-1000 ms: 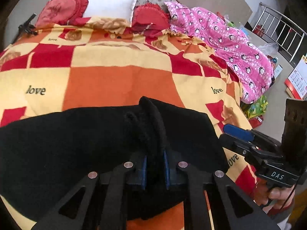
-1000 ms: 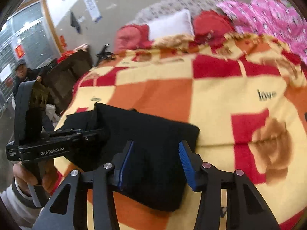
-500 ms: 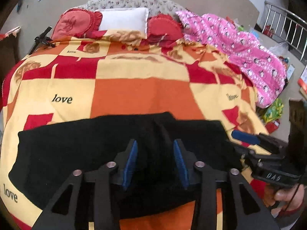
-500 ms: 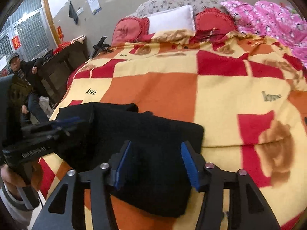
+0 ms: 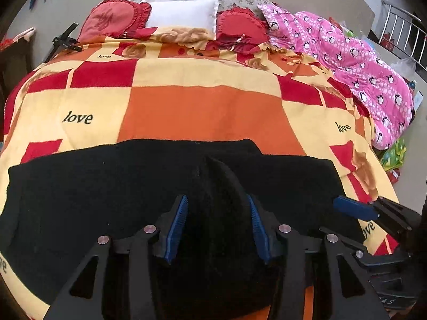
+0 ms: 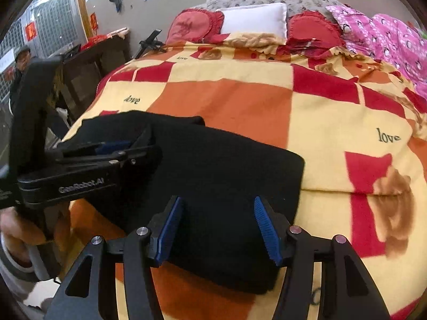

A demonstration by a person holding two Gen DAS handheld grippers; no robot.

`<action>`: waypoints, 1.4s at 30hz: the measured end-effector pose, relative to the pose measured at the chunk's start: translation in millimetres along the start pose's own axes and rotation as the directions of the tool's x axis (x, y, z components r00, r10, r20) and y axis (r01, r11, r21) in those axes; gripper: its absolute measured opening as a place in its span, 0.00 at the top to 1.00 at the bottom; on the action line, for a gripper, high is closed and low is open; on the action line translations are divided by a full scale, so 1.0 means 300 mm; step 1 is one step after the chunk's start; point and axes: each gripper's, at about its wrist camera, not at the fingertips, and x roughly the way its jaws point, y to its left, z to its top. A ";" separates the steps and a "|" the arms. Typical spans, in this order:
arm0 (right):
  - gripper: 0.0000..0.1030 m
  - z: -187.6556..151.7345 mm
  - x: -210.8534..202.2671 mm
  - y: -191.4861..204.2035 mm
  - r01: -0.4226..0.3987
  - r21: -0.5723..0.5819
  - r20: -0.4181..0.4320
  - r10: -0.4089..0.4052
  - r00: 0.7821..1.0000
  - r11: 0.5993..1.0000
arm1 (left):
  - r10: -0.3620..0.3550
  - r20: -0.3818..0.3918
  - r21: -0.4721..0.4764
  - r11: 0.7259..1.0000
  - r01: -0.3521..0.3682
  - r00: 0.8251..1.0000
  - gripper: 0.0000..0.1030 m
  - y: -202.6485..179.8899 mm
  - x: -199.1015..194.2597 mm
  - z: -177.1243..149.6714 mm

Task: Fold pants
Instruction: 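Release the pants and open both grippers above the folded bundle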

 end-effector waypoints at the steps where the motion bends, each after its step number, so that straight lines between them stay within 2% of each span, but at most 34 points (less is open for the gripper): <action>1: 0.44 0.004 -0.001 0.000 -0.001 0.006 -0.001 0.001 1.000 1.000 | -0.001 0.000 0.000 1.000 0.001 1.000 0.55 0.008 0.004 0.003; 9: 0.44 0.016 -0.062 0.033 -0.016 0.003 0.014 0.015 1.000 1.000 | 0.002 0.015 -0.017 1.000 -0.002 1.000 0.55 0.045 -0.041 -0.015; 15: 0.42 0.005 0.009 0.055 -0.006 0.001 -0.026 0.006 1.000 1.000 | 0.011 0.034 -0.032 0.999 -0.010 0.999 0.54 0.088 -0.110 -0.042; 19: 0.42 0.025 -0.006 0.065 -0.009 0.010 -0.024 0.010 1.000 1.000 | 0.059 0.061 -0.040 0.998 -0.057 0.996 0.50 0.127 -0.170 -0.058; 23: 0.43 0.072 -0.024 0.105 -0.021 -0.007 0.006 0.021 1.000 1.000 | 0.068 0.080 -0.074 0.995 -0.062 0.994 0.44 0.177 -0.229 -0.086; 30: 0.42 0.118 0.079 0.197 -0.043 -0.058 -0.034 0.042 0.999 0.997 | 0.109 0.089 -0.124 0.987 -0.098 0.990 0.44 0.266 -0.296 -0.134; 33: 0.39 0.117 0.112 0.236 -0.029 -0.110 -0.056 0.023 0.998 0.994 | 0.117 0.089 -0.149 0.984 -0.103 0.989 0.44 0.305 -0.322 -0.144; 35: 0.39 0.130 0.099 0.235 -0.049 -0.099 -0.066 0.042 0.997 0.994 | 0.123 0.089 -0.175 0.979 -0.106 0.988 0.43 0.337 -0.346 -0.155; 38: 0.38 0.165 0.054 0.251 -0.080 -0.092 -0.024 0.078 0.997 0.993 | 0.130 0.099 -0.217 0.970 -0.107 0.987 0.39 0.376 -0.383 -0.172; 40: 0.27 0.193 0.049 0.288 -0.138 -0.105 -0.014 0.138 0.990 0.985 | 0.138 0.106 -0.239 0.965 -0.109 0.985 0.37 0.408 -0.404 -0.184; 42: 0.25 0.213 0.065 0.322 -0.185 -0.106 -0.010 0.185 0.983 0.977 | 0.144 0.105 -0.263 0.958 -0.112 0.984 0.36 0.437 -0.421 -0.204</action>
